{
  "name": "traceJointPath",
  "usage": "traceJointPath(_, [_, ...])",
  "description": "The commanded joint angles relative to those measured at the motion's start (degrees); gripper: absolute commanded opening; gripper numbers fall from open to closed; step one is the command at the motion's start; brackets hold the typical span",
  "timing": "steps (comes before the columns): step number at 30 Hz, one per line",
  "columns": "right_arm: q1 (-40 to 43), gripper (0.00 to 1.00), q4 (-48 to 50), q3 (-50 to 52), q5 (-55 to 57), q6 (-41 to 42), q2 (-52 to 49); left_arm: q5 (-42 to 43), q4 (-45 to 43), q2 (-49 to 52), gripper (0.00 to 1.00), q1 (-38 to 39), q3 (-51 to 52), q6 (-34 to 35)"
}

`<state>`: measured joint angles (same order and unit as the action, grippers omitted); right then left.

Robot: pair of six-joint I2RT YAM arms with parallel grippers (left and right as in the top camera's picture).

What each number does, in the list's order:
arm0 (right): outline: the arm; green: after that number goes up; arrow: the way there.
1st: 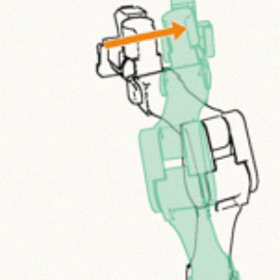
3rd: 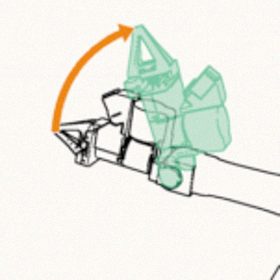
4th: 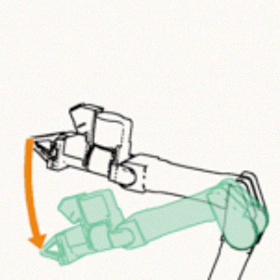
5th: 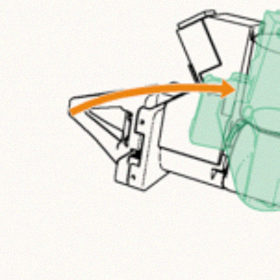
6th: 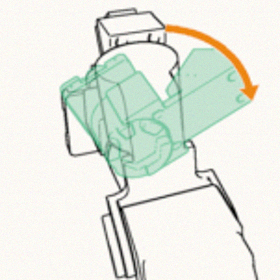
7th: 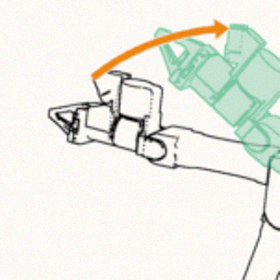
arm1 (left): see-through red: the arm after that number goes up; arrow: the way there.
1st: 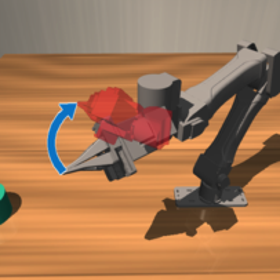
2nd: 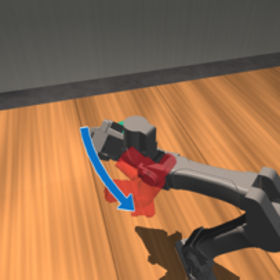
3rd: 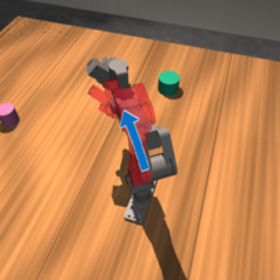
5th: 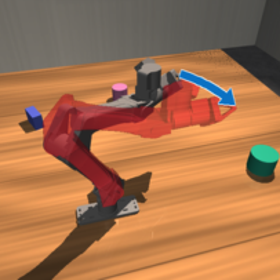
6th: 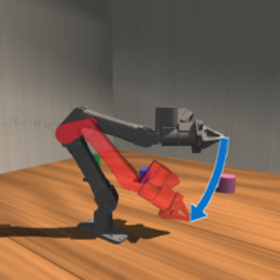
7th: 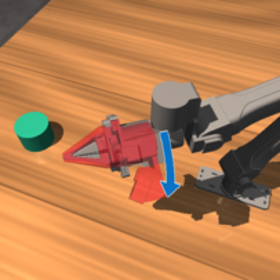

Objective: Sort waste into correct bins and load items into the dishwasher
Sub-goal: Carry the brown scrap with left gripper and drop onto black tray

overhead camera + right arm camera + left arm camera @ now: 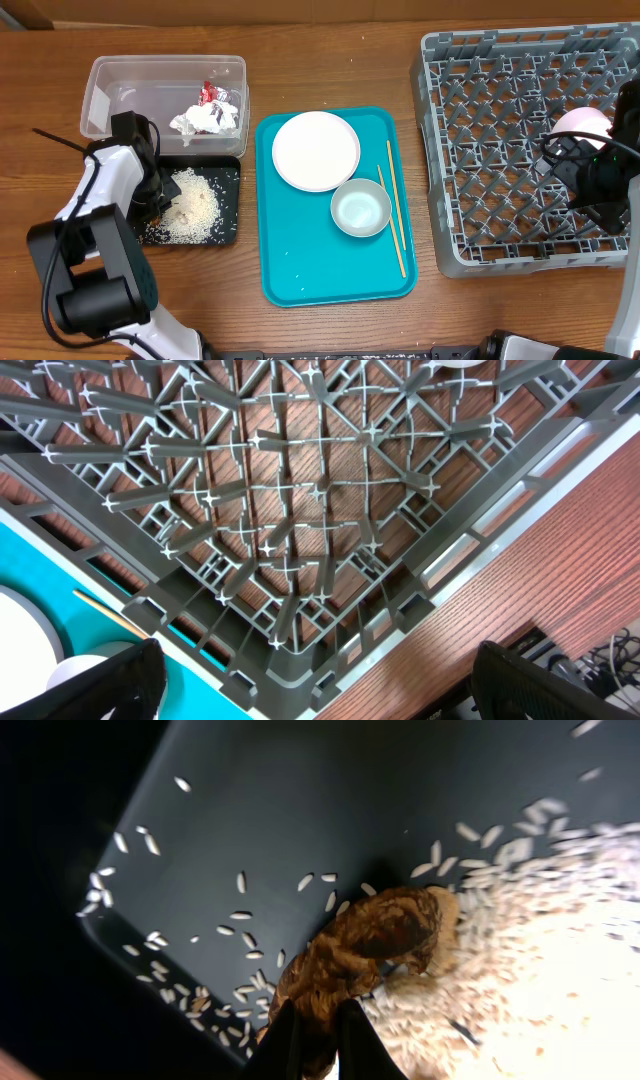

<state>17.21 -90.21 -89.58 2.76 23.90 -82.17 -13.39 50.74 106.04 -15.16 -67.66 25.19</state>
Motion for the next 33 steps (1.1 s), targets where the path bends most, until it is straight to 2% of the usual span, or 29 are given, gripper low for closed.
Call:
traceJointPath(1, [0.11, 1.00, 0.07, -0.48, -0.28, -0.31, 0.09, -1.66, -0.04, 2.12, 0.08, -0.28, -0.70, 0.72])
traceJointPath(2, [0.11, 1.00, 0.07, -0.48, -0.28, -0.31, 0.09, -1.64, -0.07, 2.12, 0.11, -0.28, -0.70, 0.72])
traceJointPath(4, [0.11, 1.00, 0.09, -0.48, -0.28, -0.31, 0.09, -1.64, -0.09, 2.08, 0.40, -0.31, -0.72, 0.63])
traceJointPath(6, [0.11, 1.00, 0.13, -0.48, -0.28, -0.31, 0.09, -1.64, 0.02, 2.08, 0.51, -0.31, -0.72, 0.55])
traceJointPath(14, [0.11, 1.00, 0.33, -0.48, -0.28, -0.31, 0.09, -0.02, 3.48, -0.20, 0.54, -0.28, -3.50, 0.59])
traceJointPath(20, [0.11, 1.00, 0.33, -0.48, -0.28, -0.31, 0.09, 0.20, 4.98, -8.74, 0.59, -0.20, -6.10, 0.59])
traceJointPath(23, [0.11, 1.00, 0.48, -0.48, -0.31, -0.28, 0.09, 3.85, 4.66, -13.77, 0.64, -0.17, -6.12, 0.52])
traceJointPath(25, [0.11, 1.00, 0.83, -0.48, -0.33, -0.28, 0.09, 9.38, 4.15, -16.28, 0.73, 0.00, -6.12, -2.36])
traceJointPath(28, [0.11, 1.00, 2.32, -0.48, -0.63, 0.00, 0.09, 23.71, 1.90, -19.89, 0.80, 2.21, -6.12, -15.61])
traceJointPath(30, [0.11, 1.00, 4.11, -0.48, -2.99, 0.13, 0.07, 27.30, 1.40, -20.57, 0.92, 4.57, -6.12, -20.50])
traceJointPath(33, [0.09, 1.00, 8.20, -0.48, -10.73, -1.09, -0.02, 27.80, 3.41, -20.46, 1.00, 8.76, -6.12, -23.58])
